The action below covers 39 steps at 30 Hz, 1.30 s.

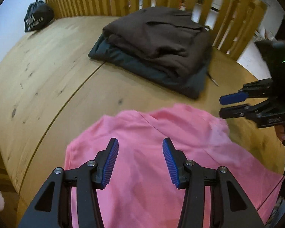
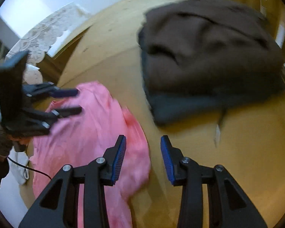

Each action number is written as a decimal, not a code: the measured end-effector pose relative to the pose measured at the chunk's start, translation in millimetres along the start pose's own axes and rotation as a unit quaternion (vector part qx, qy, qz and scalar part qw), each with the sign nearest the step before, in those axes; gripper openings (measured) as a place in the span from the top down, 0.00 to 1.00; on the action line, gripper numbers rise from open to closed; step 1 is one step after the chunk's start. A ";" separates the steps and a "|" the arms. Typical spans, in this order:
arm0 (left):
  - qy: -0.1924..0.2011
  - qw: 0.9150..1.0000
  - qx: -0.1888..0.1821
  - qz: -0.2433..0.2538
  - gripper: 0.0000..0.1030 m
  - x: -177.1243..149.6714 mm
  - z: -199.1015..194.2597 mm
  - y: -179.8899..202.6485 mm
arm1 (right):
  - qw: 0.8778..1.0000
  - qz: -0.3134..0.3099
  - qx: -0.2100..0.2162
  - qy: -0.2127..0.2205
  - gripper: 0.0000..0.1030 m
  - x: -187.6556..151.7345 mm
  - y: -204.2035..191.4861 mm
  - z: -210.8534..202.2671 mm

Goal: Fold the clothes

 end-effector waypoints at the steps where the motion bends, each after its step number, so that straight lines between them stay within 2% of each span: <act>1: -0.006 1.000 0.000 -0.003 0.55 1.5 5.4 -4.7 | 1.000 -0.017 -0.001 -0.001 0.66 7.5 -3.9 4.1; 3: -0.017 1.000 -0.001 -0.009 0.55 4.6 16.2 -14.1 | 0.998 -0.058 0.002 -0.018 0.68 16.7 -14.0 15.9; 6: -0.030 0.999 -0.002 -0.020 0.55 7.2 28.7 -27.0 | 0.995 -0.097 -0.014 -0.034 0.68 22.7 -18.9 28.5; 9: -0.028 0.999 -0.006 -0.032 0.55 2.2 26.9 -35.1 | 0.992 -0.108 -0.001 -0.059 0.68 25.4 -24.4 39.8; 16: -0.029 0.998 -0.007 -0.051 0.55 -5.1 28.4 -51.6 | 0.984 -0.158 -0.007 -0.083 0.68 15.4 -39.6 49.0; 17: -0.030 0.998 -0.007 -0.051 0.55 -5.5 29.1 -51.8 | 0.984 -0.160 -0.004 -0.082 0.76 15.5 -41.4 48.7; 18: -0.030 0.998 -0.008 -0.049 0.55 -5.6 29.7 -51.4 | 0.983 -0.158 0.003 -0.088 0.96 14.4 -43.0 49.1; 21: -0.030 0.999 -0.009 -0.044 0.55 -6.0 31.7 -50.4 | 0.983 -0.161 0.009 -0.088 0.96 13.5 -45.3 45.1; 24: -0.030 0.999 -0.011 -0.038 0.52 -6.5 33.7 -49.3 | 0.988 -0.143 0.004 -0.061 0.97 23.7 -38.3 25.3; 26: -0.030 0.999 -0.012 -0.035 0.50 -6.7 35.0 -48.6 | 0.993 -0.109 -0.013 -0.031 0.97 36.5 -22.0 8.1; 28: -0.031 0.999 -0.013 -0.032 0.47 -7.0 36.3 -47.9 | 0.996 -0.064 -0.053 -0.026 0.97 41.7 3.5 0.5; 29: -0.031 0.999 -0.014 -0.030 0.46 -7.1 36.9 -47.6 | 0.996 -0.053 -0.056 -0.036 0.96 38.4 8.9 1.8; 30: -0.031 0.999 -0.014 -0.028 0.46 -7.1 37.7 -47.2 | 0.996 -0.051 -0.060 -0.050 0.96 32.3 11.3 5.0; 32: -0.033 0.999 -0.014 -0.026 0.45 -6.8 39.3 -46.6 | 0.994 -0.050 -0.087 -0.050 0.89 29.7 16.9 5.3; 36: -0.043 0.999 -0.005 -0.020 0.44 -7.0 42.5 -48.0 | 0.998 0.007 -0.061 -0.024 0.85 32.3 33.2 -18.2; 39: -0.050 0.998 0.007 -0.031 0.47 -7.9 43.2 -56.1 | 0.998 0.016 -0.052 -0.035 0.85 16.8 42.2 -24.8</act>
Point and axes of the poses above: each gripper's, at about its wrist camera, not at the fingertips, and z roughly the way its jaws point, y to its right, x to its top, the point moved 10 cm from there along z, roughly the way its jaws point, and after that the axes turned 10 degrees about -x, right-handed, at the moved point
